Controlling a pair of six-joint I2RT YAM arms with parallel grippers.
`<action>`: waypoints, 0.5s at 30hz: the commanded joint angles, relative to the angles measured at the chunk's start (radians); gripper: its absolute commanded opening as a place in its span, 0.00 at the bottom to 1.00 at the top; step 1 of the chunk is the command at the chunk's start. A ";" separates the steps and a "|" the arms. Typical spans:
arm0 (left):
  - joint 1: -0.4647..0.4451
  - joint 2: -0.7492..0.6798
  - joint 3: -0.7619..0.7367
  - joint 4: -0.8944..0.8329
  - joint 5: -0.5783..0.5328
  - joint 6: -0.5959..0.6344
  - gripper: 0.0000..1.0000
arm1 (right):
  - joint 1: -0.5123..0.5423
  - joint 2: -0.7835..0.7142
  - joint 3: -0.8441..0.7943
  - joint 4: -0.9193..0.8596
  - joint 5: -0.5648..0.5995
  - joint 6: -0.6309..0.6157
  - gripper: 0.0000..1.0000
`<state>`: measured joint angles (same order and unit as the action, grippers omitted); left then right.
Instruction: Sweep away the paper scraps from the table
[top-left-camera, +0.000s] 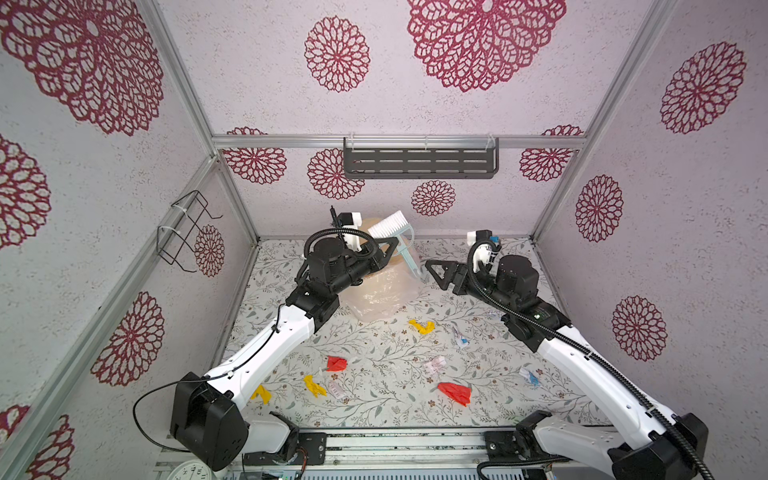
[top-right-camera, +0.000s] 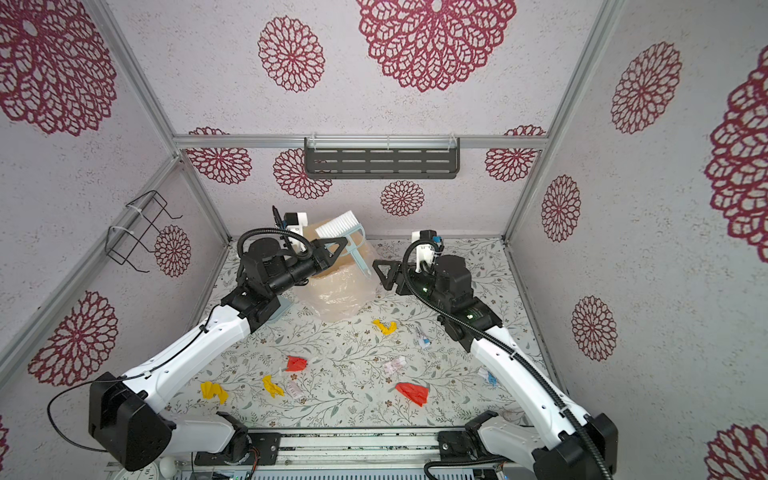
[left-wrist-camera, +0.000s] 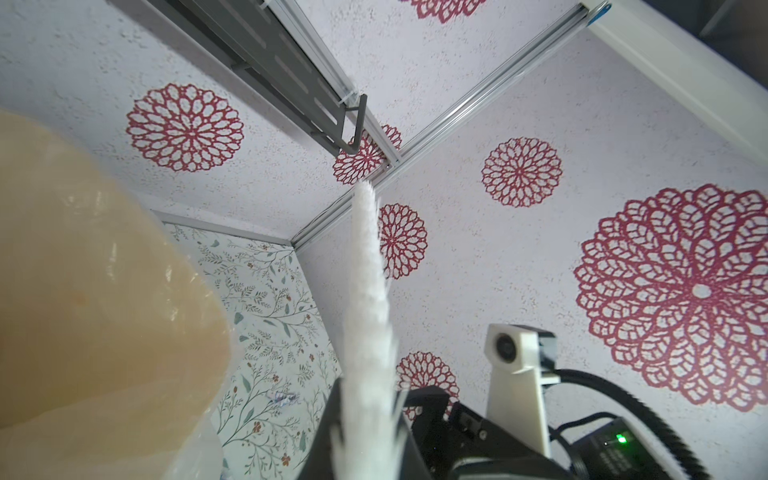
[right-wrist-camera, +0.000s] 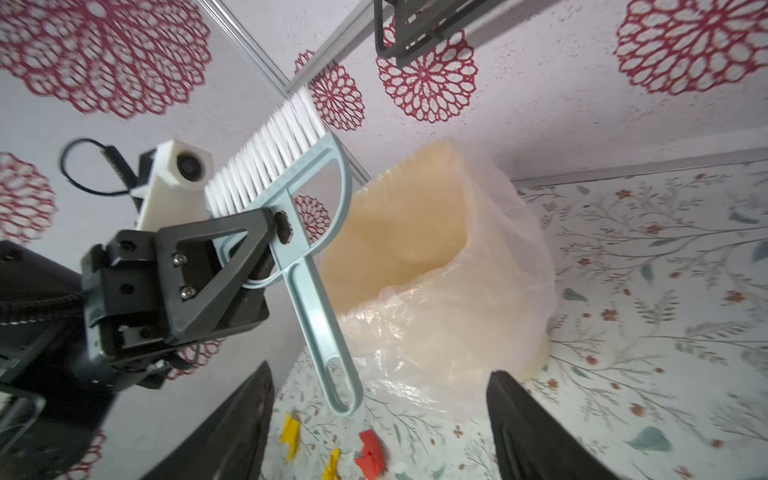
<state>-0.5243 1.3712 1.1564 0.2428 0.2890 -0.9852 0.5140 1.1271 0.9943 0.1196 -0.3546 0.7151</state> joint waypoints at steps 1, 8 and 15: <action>-0.017 -0.013 -0.024 0.195 -0.043 -0.055 0.00 | -0.015 -0.015 -0.083 0.411 -0.148 0.256 0.82; -0.043 0.036 -0.035 0.340 -0.072 -0.098 0.00 | -0.020 0.035 -0.213 0.794 -0.132 0.482 0.72; -0.062 0.058 -0.031 0.368 -0.080 -0.108 0.00 | -0.020 0.055 -0.232 0.860 -0.114 0.515 0.58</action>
<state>-0.5739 1.4197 1.1240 0.5465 0.2203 -1.0828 0.4988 1.1896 0.7528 0.8433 -0.4675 1.1862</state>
